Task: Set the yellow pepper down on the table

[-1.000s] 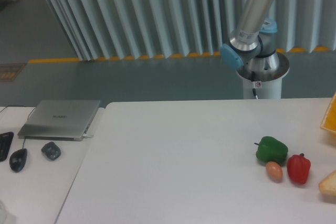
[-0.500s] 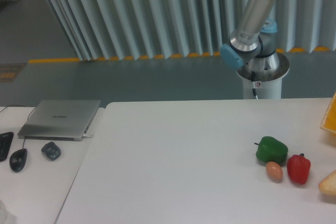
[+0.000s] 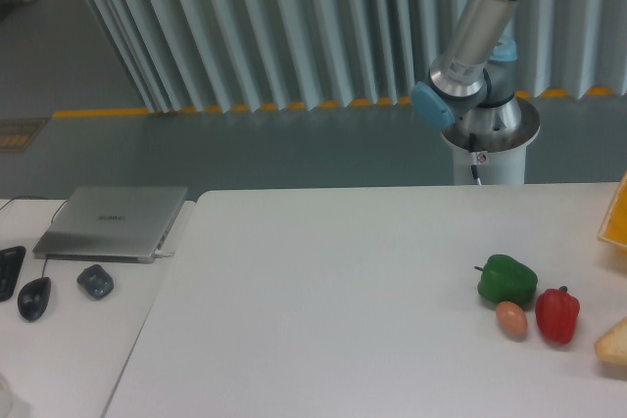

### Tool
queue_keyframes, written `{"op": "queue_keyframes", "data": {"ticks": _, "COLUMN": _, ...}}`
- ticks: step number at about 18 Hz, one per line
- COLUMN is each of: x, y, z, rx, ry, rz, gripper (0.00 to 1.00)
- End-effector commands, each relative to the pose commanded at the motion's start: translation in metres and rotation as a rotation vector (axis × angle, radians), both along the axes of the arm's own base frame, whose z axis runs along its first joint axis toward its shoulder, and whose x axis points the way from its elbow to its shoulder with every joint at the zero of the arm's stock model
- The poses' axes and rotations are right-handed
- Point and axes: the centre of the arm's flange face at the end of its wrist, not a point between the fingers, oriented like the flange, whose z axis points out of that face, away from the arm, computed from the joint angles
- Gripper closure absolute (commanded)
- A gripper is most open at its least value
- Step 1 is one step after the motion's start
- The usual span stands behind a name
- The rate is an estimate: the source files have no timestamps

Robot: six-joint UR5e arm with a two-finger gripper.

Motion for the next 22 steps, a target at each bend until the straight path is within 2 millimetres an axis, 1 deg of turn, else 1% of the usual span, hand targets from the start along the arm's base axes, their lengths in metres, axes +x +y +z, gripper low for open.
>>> {"op": "queue_keyframes", "data": {"ticks": 3, "x": 0.000, "y": 0.000, "z": 0.003, "rx": 0.003, "ry": 0.005, "rz": 0.003, "gripper": 0.51}}
{"op": "queue_keyframes", "data": {"ticks": 5, "x": 0.002, "y": 0.000, "z": 0.011, "rx": 0.013, "ry": 0.014, "rz": 0.006, "gripper": 0.52}}
{"op": "queue_keyframes", "data": {"ticks": 6, "x": 0.004, "y": 0.001, "z": 0.019, "rx": 0.020, "ry": 0.024, "rz": 0.005, "gripper": 0.52}}
{"op": "queue_keyframes", "data": {"ticks": 8, "x": 0.008, "y": 0.002, "z": 0.029, "rx": 0.074, "ry": 0.021, "rz": 0.001, "gripper": 0.52}}
{"op": "queue_keyframes", "data": {"ticks": 10, "x": 0.019, "y": -0.005, "z": 0.043, "rx": 0.126, "ry": 0.001, "rz": 0.009, "gripper": 0.52}}
{"op": "queue_keyframes", "data": {"ticks": 12, "x": 0.034, "y": -0.006, "z": 0.062, "rx": 0.146, "ry": -0.034, "rz": 0.018, "gripper": 0.52}}
{"op": "queue_keyframes", "data": {"ticks": 16, "x": 0.062, "y": 0.002, "z": 0.087, "rx": 0.243, "ry": -0.112, "rz": 0.092, "gripper": 0.52}}
{"op": "queue_keyframes", "data": {"ticks": 18, "x": 0.078, "y": 0.010, "z": 0.098, "rx": 0.291, "ry": -0.132, "rz": 0.144, "gripper": 0.52}}
{"op": "queue_keyframes", "data": {"ticks": 19, "x": 0.083, "y": 0.016, "z": 0.100, "rx": 0.300, "ry": -0.135, "rz": 0.166, "gripper": 0.52}}
{"op": "queue_keyframes", "data": {"ticks": 20, "x": 0.092, "y": 0.033, "z": 0.101, "rx": 0.306, "ry": -0.133, "rz": 0.188, "gripper": 0.52}}
{"op": "queue_keyframes", "data": {"ticks": 22, "x": 0.100, "y": 0.051, "z": 0.101, "rx": 0.316, "ry": -0.136, "rz": 0.242, "gripper": 0.52}}
